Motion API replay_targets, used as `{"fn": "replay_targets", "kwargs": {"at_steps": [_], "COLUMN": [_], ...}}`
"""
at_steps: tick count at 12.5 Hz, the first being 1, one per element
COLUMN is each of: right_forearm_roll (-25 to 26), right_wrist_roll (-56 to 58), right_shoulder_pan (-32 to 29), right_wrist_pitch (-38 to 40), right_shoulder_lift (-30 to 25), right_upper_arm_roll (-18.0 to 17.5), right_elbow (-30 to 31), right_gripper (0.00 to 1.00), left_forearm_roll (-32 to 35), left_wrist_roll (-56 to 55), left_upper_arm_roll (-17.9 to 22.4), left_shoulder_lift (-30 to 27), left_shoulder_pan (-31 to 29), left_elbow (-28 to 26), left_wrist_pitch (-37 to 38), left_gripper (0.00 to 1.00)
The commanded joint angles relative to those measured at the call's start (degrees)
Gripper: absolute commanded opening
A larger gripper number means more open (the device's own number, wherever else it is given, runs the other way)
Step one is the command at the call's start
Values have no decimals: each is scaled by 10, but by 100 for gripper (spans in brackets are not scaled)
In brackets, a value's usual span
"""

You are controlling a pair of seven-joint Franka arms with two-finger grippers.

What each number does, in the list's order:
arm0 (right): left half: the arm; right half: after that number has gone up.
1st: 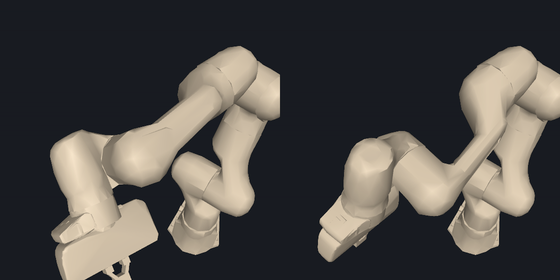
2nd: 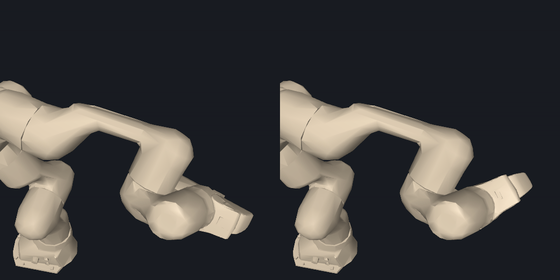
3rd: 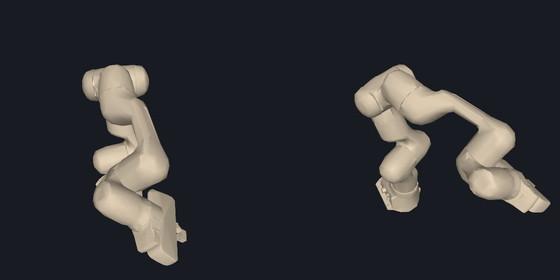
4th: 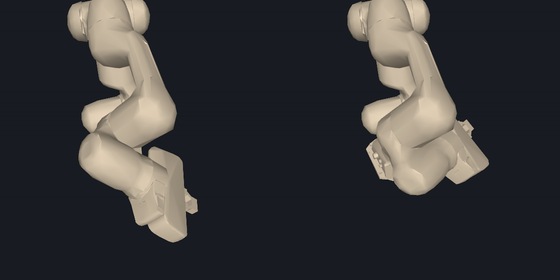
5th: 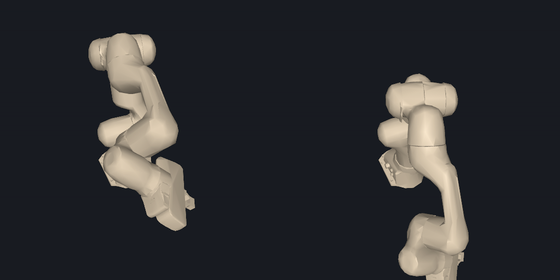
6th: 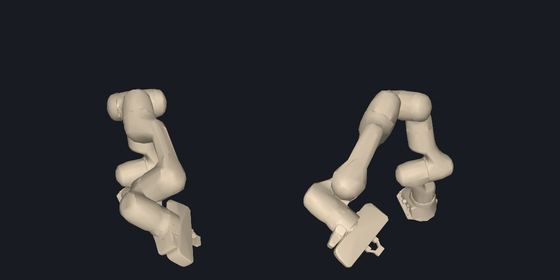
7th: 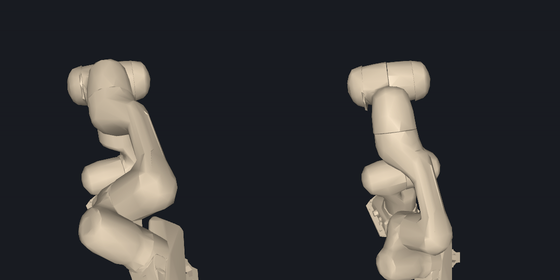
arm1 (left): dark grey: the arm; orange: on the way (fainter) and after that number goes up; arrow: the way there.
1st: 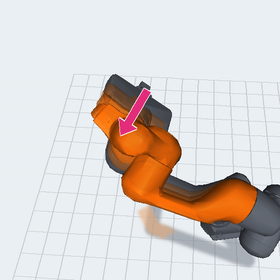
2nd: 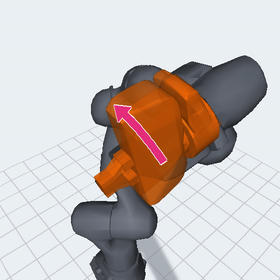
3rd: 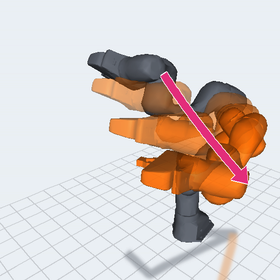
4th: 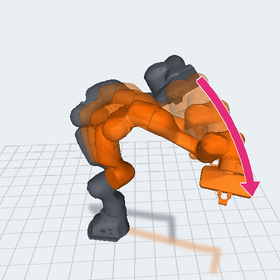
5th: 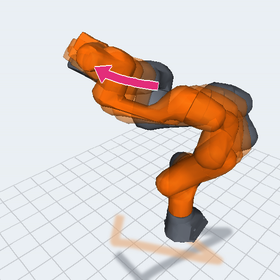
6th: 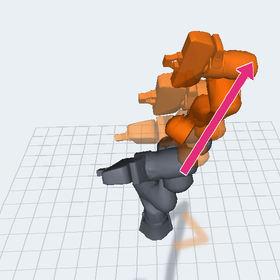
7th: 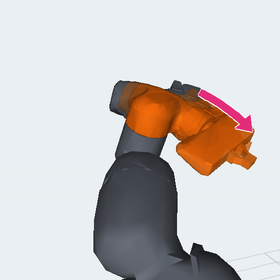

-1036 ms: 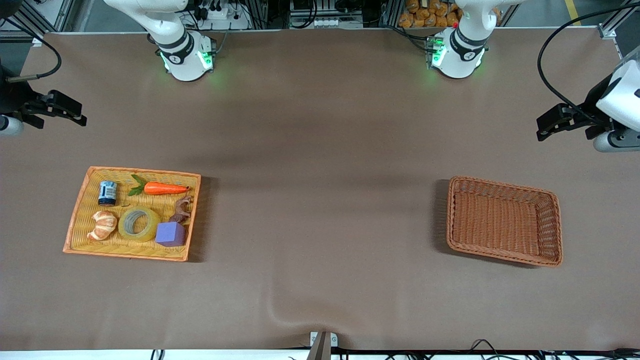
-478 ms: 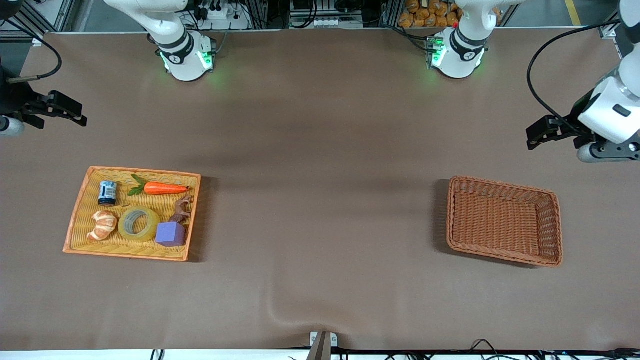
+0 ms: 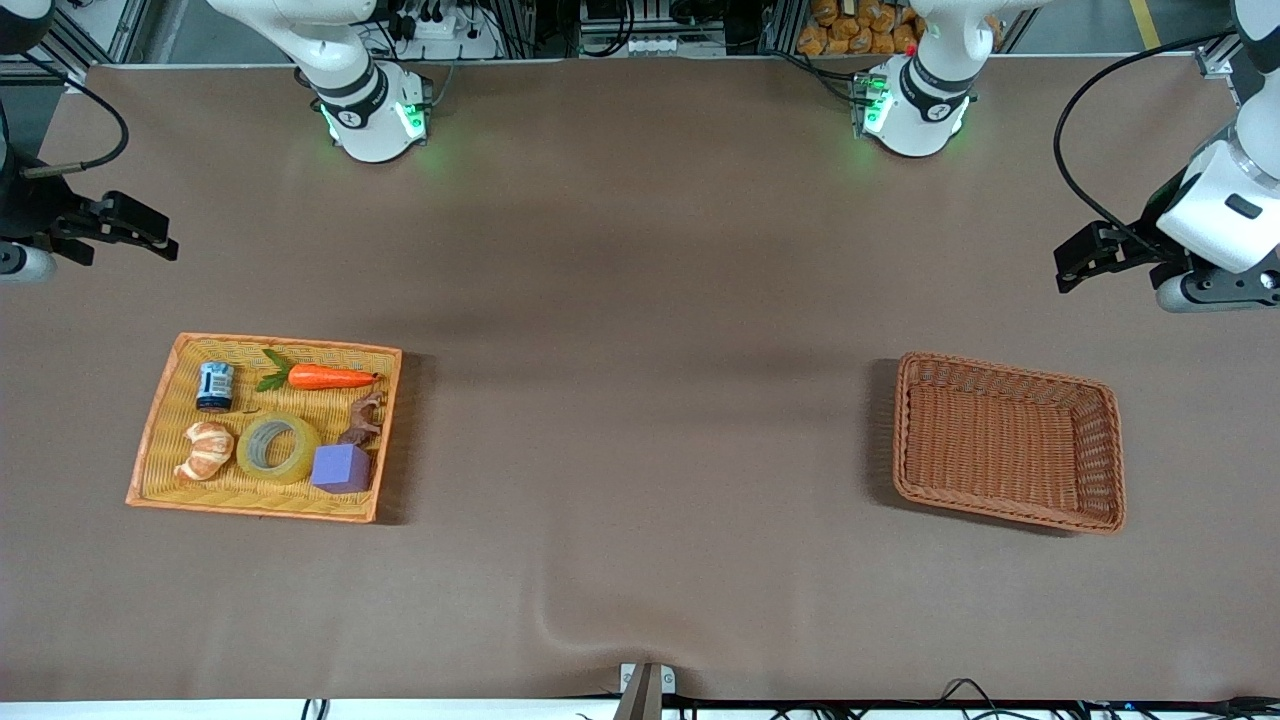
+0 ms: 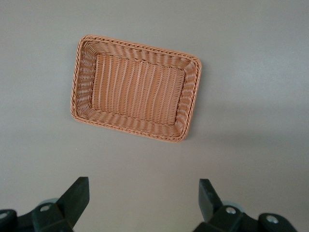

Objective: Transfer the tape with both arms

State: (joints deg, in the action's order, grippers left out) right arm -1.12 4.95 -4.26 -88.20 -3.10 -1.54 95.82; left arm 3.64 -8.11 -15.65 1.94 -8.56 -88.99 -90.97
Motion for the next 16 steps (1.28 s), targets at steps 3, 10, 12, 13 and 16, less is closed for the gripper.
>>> {"fn": "replay_targets", "kwargs": {"at_steps": [3, 10, 12, 13, 16], "right_forearm_roll": [8, 9, 9, 11, 37], "right_wrist_roll": [-4, 9, 10, 11, 32], "right_shoulder_pan": [-4, -15, -5, -1, -2], "right_wrist_pitch": [-23, -256, -279, -293, -318], "right_shoulder_lift": [47, 294, 329, 348, 380], "right_upper_arm_roll": [1, 4, 4, 4, 4], "right_elbow": [3, 0, 4, 6, 7], "right_gripper": [100, 100, 100, 100, 100], "left_forearm_roll": [-50, -47, -47, -47, -47], "left_wrist_roll": [20, 26, 25, 25, 20], "left_upper_arm_roll": [7, 7, 7, 7, 5], "left_shoulder_lift": [-17, -12, -13, -13, -14], "left_shoulder_pan": [-25, -24, -24, -24, -24], "left_elbow": [-8, -6, -6, -6, -6], "left_wrist_pitch": [-10, -10, -3, -4, -3], "left_gripper": [100, 100, 100, 100, 100]}}
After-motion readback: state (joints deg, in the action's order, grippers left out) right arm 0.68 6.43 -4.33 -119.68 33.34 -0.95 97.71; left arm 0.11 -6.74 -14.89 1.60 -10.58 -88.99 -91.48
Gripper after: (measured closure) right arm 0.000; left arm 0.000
